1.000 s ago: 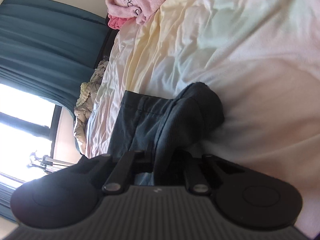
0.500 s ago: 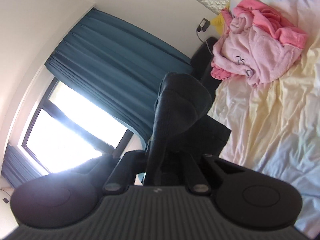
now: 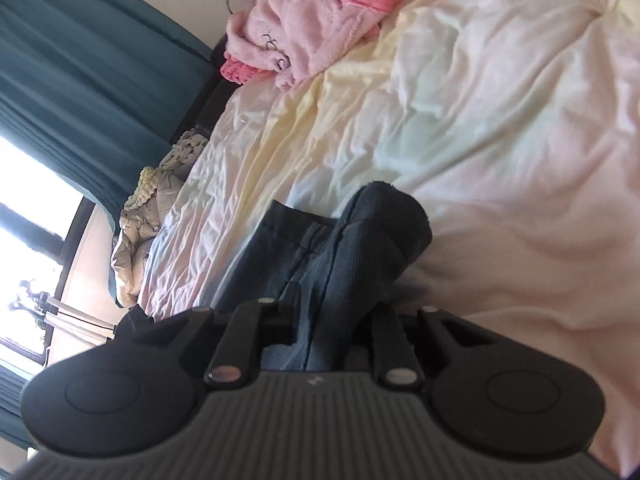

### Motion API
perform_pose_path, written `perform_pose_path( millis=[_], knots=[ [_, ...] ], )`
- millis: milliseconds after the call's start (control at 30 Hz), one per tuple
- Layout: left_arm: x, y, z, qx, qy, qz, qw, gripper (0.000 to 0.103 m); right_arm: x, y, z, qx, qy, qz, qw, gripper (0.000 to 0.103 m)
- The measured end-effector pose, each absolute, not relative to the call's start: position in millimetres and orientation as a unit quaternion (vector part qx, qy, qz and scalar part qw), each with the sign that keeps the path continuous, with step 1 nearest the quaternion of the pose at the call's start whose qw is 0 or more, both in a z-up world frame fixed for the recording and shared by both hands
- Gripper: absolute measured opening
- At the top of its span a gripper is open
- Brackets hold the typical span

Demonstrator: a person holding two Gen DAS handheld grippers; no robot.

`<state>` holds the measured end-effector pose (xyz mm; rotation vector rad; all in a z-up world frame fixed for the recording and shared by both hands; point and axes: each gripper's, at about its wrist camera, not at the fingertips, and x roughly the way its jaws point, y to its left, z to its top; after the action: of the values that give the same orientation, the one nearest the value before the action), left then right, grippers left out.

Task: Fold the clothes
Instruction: 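Open both grippers to release the black trousers onto the bed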

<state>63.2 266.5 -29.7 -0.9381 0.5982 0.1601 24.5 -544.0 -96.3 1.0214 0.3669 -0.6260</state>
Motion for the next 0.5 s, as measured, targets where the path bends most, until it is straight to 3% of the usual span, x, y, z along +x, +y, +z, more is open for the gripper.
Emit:
perform_pose_path(
  millis=[67,167,267,367,500],
  knots=[
    [55.9,261.4,-19.7,-0.413,0.29,0.074,0.86,0.043,22.7,-534.0,-82.0,0.434,0.171,-0.292,0.835,0.051],
    [41.5,248.7,0.4,-0.354,0.286,0.083,0.887,0.064,17.7,-524.5,-69.4,0.384,0.176,-0.299,0.855,0.052],
    [29.0,227.2,25.1,-0.269,0.27,0.096,0.92,0.074,13.3,-513.1,-54.9,0.325,0.176,-0.304,0.878,0.054],
    [24.0,202.9,40.8,-0.212,0.259,0.091,0.938,0.077,5.9,-500.4,-40.1,0.274,0.158,-0.312,0.896,0.062],
    [29.0,168.8,49.0,-0.178,0.256,0.06,0.948,0.077,0.9,-480.9,-25.1,0.248,0.139,-0.271,0.92,0.063]
  ],
)
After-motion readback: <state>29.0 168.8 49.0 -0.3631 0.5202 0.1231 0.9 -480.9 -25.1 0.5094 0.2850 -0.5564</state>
